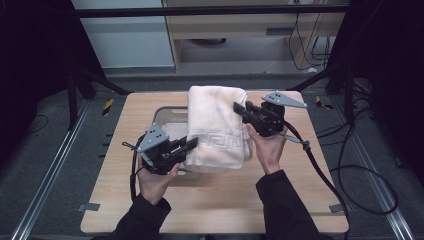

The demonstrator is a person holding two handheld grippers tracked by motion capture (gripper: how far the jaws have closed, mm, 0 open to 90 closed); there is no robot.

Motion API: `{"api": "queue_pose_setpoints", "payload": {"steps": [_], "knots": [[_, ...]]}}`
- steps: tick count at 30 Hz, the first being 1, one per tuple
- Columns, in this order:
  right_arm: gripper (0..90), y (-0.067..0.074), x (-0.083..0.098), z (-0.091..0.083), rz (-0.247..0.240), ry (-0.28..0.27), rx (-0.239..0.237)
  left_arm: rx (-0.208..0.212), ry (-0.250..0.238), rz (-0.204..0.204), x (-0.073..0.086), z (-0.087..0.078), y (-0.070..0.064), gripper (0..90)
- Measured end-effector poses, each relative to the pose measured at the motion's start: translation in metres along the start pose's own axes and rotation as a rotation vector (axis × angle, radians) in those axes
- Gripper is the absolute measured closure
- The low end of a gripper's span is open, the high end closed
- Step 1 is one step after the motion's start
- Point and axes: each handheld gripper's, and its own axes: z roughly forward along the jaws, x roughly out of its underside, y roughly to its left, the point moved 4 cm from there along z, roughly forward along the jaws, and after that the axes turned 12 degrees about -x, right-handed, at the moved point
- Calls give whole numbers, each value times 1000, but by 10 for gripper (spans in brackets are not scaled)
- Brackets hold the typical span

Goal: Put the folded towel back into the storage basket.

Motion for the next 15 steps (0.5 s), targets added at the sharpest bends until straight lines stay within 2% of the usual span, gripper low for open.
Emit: {"api": "queue_pose_setpoints", "payload": {"steps": [15], "knots": [[721,19,-14,27,-30,-1,-26,-32,-37,-45,-7,-18,27,782]]}}
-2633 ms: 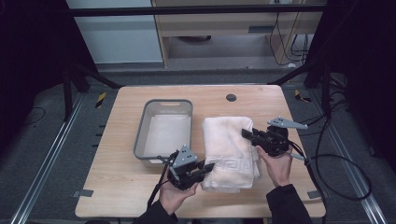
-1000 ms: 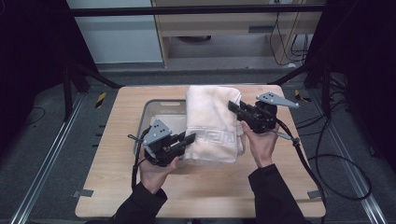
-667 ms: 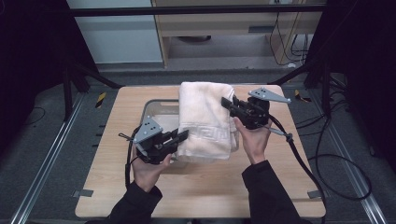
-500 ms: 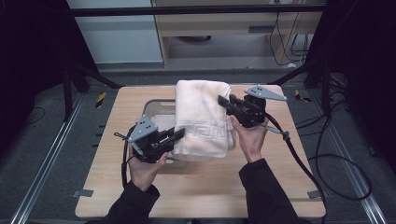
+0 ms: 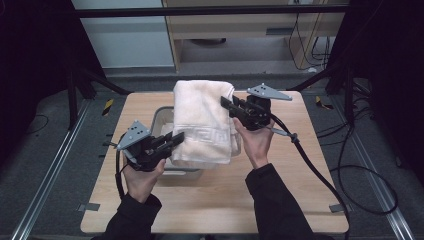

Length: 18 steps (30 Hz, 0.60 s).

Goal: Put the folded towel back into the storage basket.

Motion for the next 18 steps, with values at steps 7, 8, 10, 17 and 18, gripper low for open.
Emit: {"api": "queue_pose_setpoints", "payload": {"steps": [7,8,10,17,18], "knots": [[721,6,-2,16,-4,5,-11,-29,-1,-7,-1,-5,13,782],[721,7,-2,19,-4,5,-14,-31,-1,-10,0,-6,16,782],[721,8,-2,24,-7,9,-15,-36,-1,-15,0,-7,20,782],[721,15,-4,40,-19,23,-23,-53,-9,-35,2,-12,32,782],[721,16,-4,42,-19,24,-25,-55,-8,-36,2,-12,34,782]]}}
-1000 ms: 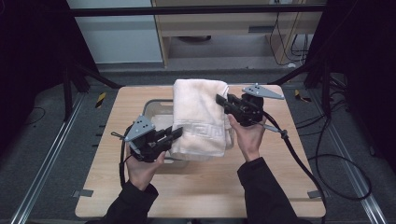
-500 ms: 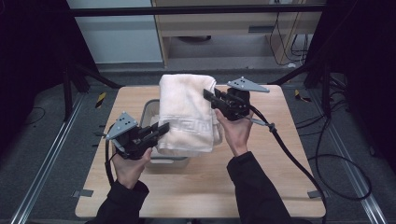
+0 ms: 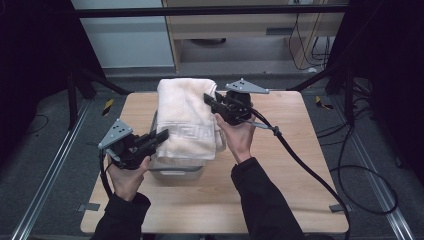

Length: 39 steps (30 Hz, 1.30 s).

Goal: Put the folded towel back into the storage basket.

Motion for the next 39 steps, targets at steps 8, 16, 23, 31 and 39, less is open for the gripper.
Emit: {"api": "queue_pose_setpoints", "payload": {"steps": [8,16,23,31,39], "knots": [[721,2,1,17,-5,15,-9,-23,7,-11,3,0,14,782],[721,1,10,36,13,26,-23,-46,25,-25,10,3,28,783],[721,-6,25,54,29,54,-25,-63,55,-38,21,11,40,783],[720,-11,40,70,46,78,-29,-81,85,-52,34,18,52,783],[720,-14,52,82,53,99,-25,-97,117,-57,45,25,62,783]]}}
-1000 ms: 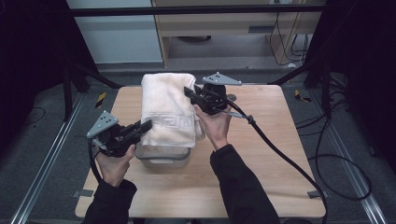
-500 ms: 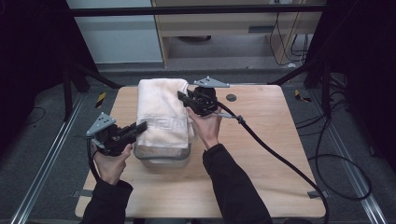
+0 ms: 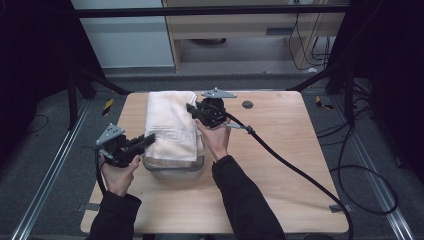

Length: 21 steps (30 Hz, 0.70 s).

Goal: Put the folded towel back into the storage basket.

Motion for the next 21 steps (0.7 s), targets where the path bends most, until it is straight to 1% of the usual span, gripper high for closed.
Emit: {"api": "queue_pose_setpoints", "payload": {"steps": [4,9,11,13,16,17,21], "knots": [[720,-1,8,7,11,13,-2,-11,17,1,5,3,5,783],[720,-3,16,15,21,34,5,-24,45,-4,14,10,11,783],[720,-4,20,19,27,43,8,-31,56,1,17,13,12,783],[719,-6,25,23,27,55,14,-45,73,4,21,17,14,783],[719,-8,33,29,24,76,25,-53,92,5,26,22,16,783],[719,-8,33,29,24,76,25,-55,101,8,28,24,17,783],[718,-11,42,34,18,102,39,-66,134,9,36,31,20,784]]}}
